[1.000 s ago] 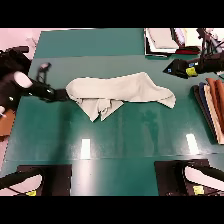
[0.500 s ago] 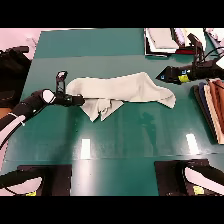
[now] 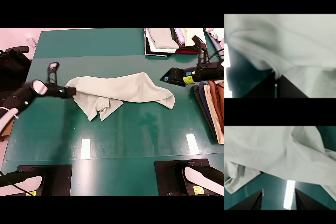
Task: Fold the shirts.
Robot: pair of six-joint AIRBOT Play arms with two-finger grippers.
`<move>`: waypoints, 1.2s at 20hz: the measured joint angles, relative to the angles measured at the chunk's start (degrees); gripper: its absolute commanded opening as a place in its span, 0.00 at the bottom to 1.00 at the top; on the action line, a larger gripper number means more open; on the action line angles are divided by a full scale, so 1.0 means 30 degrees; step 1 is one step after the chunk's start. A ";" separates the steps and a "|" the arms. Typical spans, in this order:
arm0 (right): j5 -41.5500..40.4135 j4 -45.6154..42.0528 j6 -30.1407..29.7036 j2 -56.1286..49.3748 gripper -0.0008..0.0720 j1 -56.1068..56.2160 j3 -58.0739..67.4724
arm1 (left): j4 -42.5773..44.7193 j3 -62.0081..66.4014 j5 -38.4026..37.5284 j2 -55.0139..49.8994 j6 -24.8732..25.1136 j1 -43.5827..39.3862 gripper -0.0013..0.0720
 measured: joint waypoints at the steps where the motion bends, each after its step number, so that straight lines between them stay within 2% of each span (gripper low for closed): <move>1: 0.0189 -0.0036 0.0000 0.0182 0.63 -0.0619 -0.0554 | 0.0138 0.0612 -0.0845 0.0015 0.0306 0.0452 0.05; 2: 0.0321 -0.0036 0.0000 0.0357 0.64 -0.1319 -0.1268 | 0.0248 0.1166 -0.1676 0.0022 0.0656 0.0852 0.05; 4: 0.0510 -0.0058 0.0000 0.0466 0.85 -0.2761 -0.2754 | 0.0357 0.1851 -0.2973 0.0022 0.1297 0.1290 0.05; 6: 0.0634 0.0007 0.0000 0.0168 0.84 -0.4233 -0.4342 | 0.0248 0.2200 -0.3796 0.0015 0.1719 0.1545 0.05; 7: 0.0656 0.0007 0.0000 -0.0109 0.77 -0.4801 -0.5013 | 0.0160 0.2317 -0.4029 0.0007 0.1829 0.1625 0.05; 9: 0.0474 0.0452 -0.0204 -0.0874 0.77 -0.5559 -0.6149 | -0.0138 0.2448 -0.4408 -0.0007 0.2011 0.1712 0.05; 11: 0.0036 0.1428 -0.0772 -0.1843 0.76 -0.5843 -0.6834 | -0.0372 0.2528 -0.4568 -0.0007 0.2120 0.1770 0.05; 12: -0.0313 0.1953 -0.1027 -0.2317 0.69 -0.5843 -0.7031 | -0.0430 0.2543 -0.4641 -0.0007 0.2149 0.1792 0.05; 15: -0.1654 0.2914 -0.1479 -0.3570 0.66 -0.5187 -0.7373 | -0.0619 0.2586 -0.4765 -0.0015 0.2200 0.1800 0.05; 16: -0.2098 0.3264 -0.1545 -0.3840 0.59 -0.4889 -0.7417 | -0.0663 0.2586 -0.4787 -0.0007 0.2200 0.1814 0.05; 17: -0.2594 0.3512 -0.1603 -0.4036 0.49 -0.4583 -0.7453 | -0.0699 0.2586 -0.4838 -0.0015 0.2200 0.1821 0.05; 18: -0.3082 0.3541 -0.1639 -0.4175 0.30 -0.4284 -0.7475 | -0.0816 0.2586 -0.4830 -0.0015 0.2200 0.1821 0.05; 19: -0.3657 0.3512 -0.1690 -0.4306 0.05 -0.3963 -0.7468 | -0.0903 0.2586 -0.4852 -0.0015 0.2208 0.1814 0.05; 24: -0.4131 0.3351 -0.2659 -0.3978 0.04 -0.2484 -0.5799 | -0.1384 0.3002 -0.5479 0.0532 0.2222 0.1814 0.05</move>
